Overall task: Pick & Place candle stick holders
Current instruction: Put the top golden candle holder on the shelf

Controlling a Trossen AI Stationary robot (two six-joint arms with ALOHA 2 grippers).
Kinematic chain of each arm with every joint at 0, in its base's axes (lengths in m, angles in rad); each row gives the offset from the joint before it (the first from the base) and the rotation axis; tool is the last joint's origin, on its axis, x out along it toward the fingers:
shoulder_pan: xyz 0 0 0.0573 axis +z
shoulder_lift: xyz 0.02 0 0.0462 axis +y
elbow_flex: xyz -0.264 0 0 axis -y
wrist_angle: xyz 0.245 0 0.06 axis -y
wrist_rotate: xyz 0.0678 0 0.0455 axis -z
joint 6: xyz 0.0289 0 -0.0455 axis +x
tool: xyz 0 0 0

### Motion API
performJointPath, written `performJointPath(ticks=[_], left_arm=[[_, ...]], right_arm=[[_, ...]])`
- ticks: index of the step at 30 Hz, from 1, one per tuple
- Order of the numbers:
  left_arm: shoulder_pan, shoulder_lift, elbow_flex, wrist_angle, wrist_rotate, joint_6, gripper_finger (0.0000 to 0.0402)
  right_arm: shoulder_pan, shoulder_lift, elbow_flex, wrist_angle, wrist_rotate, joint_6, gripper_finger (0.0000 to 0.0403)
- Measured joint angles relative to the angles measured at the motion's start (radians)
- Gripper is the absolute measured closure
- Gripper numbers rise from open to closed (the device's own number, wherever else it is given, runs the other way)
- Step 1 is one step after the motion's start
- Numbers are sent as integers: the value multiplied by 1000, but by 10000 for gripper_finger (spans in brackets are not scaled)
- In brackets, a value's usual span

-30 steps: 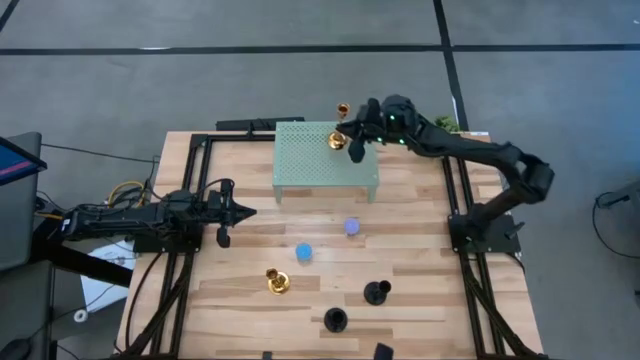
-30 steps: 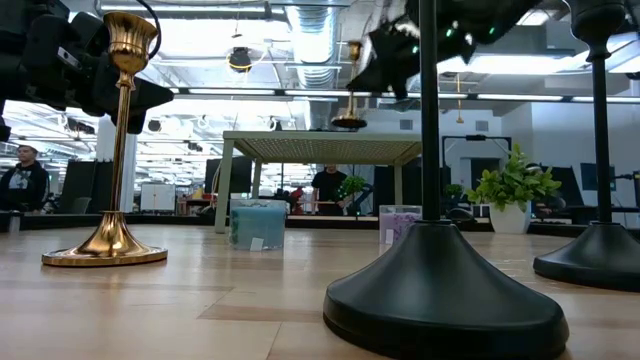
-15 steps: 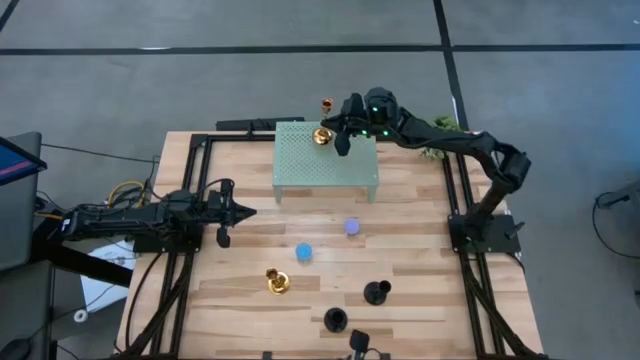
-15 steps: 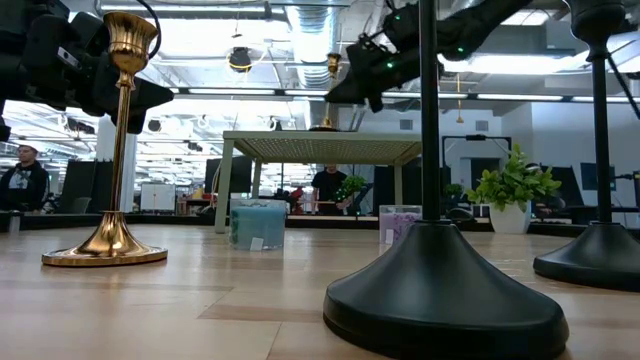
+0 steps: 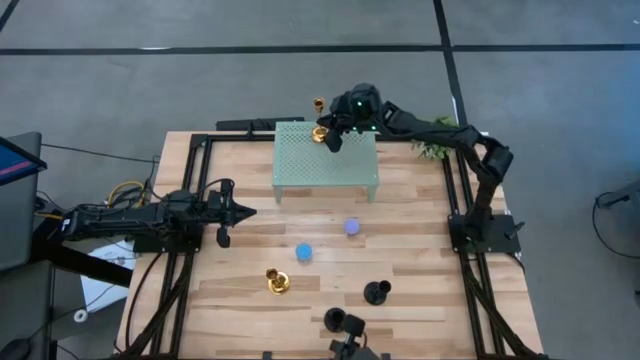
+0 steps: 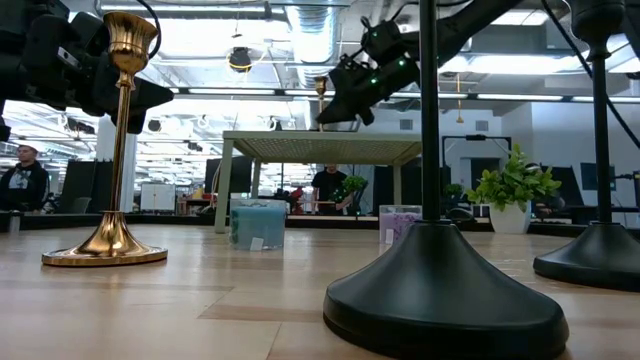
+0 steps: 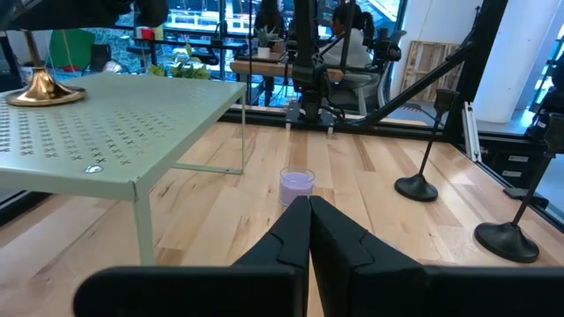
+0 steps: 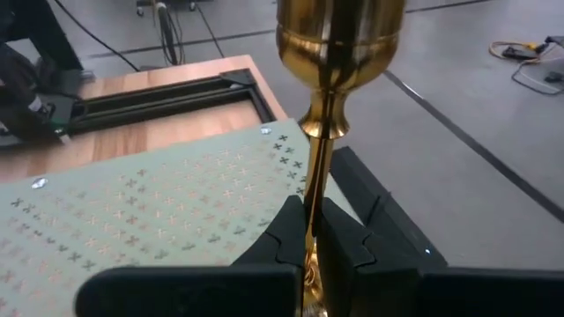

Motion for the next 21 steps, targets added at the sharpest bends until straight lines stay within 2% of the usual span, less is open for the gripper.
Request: performJointPath(ticks=[10, 16, 21], left_arm=[[0, 6, 0, 0, 0, 0, 394], [0, 21, 0, 0, 0, 0, 394], [0, 32, 0, 0, 0, 0, 394]], right_arm=[[-1, -23, -1, -66, 6, -17, 385], [-1, -24, 0, -87, 8, -20, 390], [1, -45, -7, -127, 13, -19, 349]])
